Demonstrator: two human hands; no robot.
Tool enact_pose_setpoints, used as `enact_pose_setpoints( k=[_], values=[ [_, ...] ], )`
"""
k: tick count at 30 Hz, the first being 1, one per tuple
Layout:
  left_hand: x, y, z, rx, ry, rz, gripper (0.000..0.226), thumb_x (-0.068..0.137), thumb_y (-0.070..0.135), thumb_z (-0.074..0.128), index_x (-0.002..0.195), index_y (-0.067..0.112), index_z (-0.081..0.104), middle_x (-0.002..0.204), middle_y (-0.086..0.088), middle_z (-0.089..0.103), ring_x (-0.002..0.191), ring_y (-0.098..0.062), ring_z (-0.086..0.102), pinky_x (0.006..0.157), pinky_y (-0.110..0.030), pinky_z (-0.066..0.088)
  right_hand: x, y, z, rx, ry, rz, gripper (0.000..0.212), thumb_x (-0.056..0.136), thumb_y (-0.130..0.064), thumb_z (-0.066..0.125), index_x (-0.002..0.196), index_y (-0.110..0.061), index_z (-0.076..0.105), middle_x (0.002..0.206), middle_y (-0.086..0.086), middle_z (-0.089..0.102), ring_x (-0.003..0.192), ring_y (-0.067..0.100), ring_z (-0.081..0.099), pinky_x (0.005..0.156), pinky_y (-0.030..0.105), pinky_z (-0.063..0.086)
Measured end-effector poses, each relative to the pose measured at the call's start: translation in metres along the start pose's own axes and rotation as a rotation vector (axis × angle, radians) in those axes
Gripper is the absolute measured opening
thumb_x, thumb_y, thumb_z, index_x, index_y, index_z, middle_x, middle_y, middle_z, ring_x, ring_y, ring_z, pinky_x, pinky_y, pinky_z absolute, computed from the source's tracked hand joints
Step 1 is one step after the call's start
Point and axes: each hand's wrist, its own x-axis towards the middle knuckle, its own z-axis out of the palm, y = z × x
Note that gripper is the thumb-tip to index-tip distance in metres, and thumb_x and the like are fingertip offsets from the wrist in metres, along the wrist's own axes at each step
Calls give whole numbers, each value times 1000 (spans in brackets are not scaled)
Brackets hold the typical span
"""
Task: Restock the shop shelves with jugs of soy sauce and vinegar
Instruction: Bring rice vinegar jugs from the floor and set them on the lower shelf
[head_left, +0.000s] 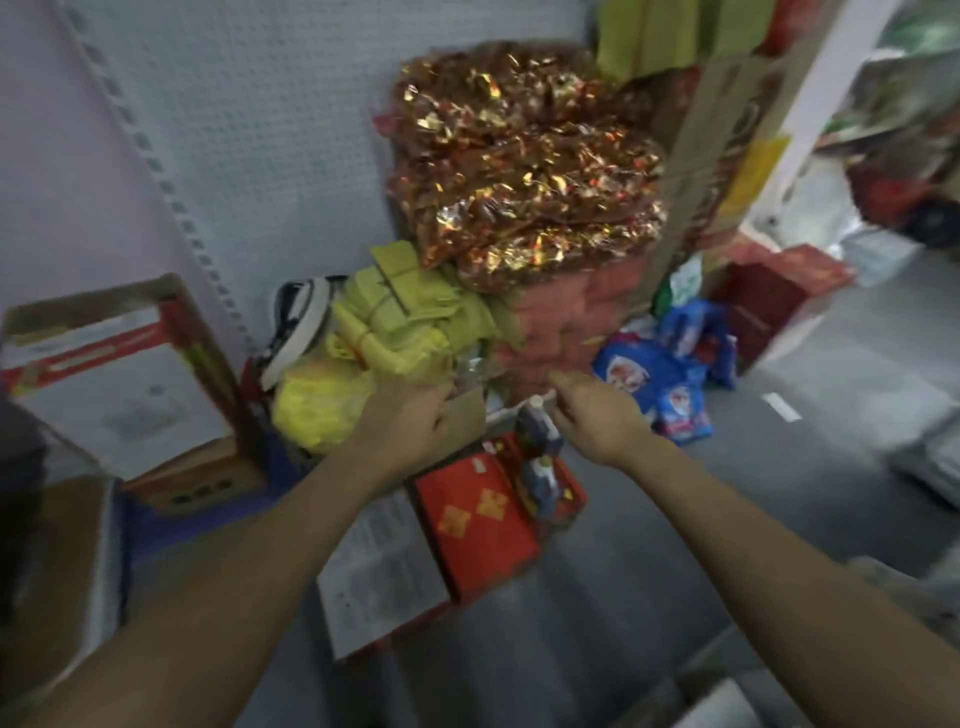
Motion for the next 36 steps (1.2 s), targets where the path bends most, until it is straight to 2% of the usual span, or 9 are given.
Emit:
enact_pose_setpoints(
  k=[5,7,9,15,20,25,29,32,36],
  values=[
    [82,39,48,-66,-70,119,24,100,31,51,122,25,56,99,2,63,85,-22,65,64,-38,51,0,81,30,86,-27,268,37,97,-26,55,134,-21,56,129,8,64,113,31,63,84,42,54],
    [118,38,77,-58,-112,156,15,98,35,49,110,29,55,102,2,62,86,-22,61,63,-33,45,9,103,48,132,-56,340,37,99,-23,57,135,-20,57,125,8,64,109,30,63,84,41,54],
    [151,31,107,-21,-170,186,12,92,39,41,97,33,49,104,2,63,85,-20,57,65,-35,49,22,121,69,162,-92,392,34,99,-25,57,133,-22,57,117,8,63,106,29,64,85,43,54],
    [224,8,180,-160,-371,171,49,95,36,54,143,26,48,128,-1,61,112,-23,62,93,-45,54,75,166,145,253,-222,539,29,102,-31,56,131,-30,57,119,2,60,107,24,63,90,36,52],
    [290,-10,269,-150,-556,219,52,99,26,53,149,23,39,131,-5,57,118,-28,58,95,-45,50,130,208,235,225,-363,511,36,102,-37,53,137,-27,52,122,5,58,110,31,64,88,41,54],
    [346,-17,413,-130,-656,198,69,95,22,58,157,25,27,146,-10,46,132,-34,47,103,-48,46,151,258,363,209,-456,529,56,101,-41,56,153,-29,38,144,1,50,121,31,60,90,39,51],
    [372,-10,536,-78,-744,224,83,93,19,64,161,27,16,144,-9,40,131,-34,44,101,-48,46,130,296,479,300,-495,606,90,84,-63,71,157,-34,26,153,1,39,128,30,55,93,45,54],
    [380,-9,607,-47,-778,284,89,89,29,69,160,31,16,138,-9,41,126,-35,47,98,-48,47,102,306,547,443,-455,611,101,75,-66,77,154,-40,19,150,-1,36,120,30,60,81,47,58],
    [387,-17,664,-187,-842,300,116,70,45,89,159,42,14,142,-5,45,126,-33,47,98,-46,47,80,308,596,616,-331,603,108,75,-56,84,157,-42,15,145,-7,39,120,19,54,88,41,56]
  ],
)
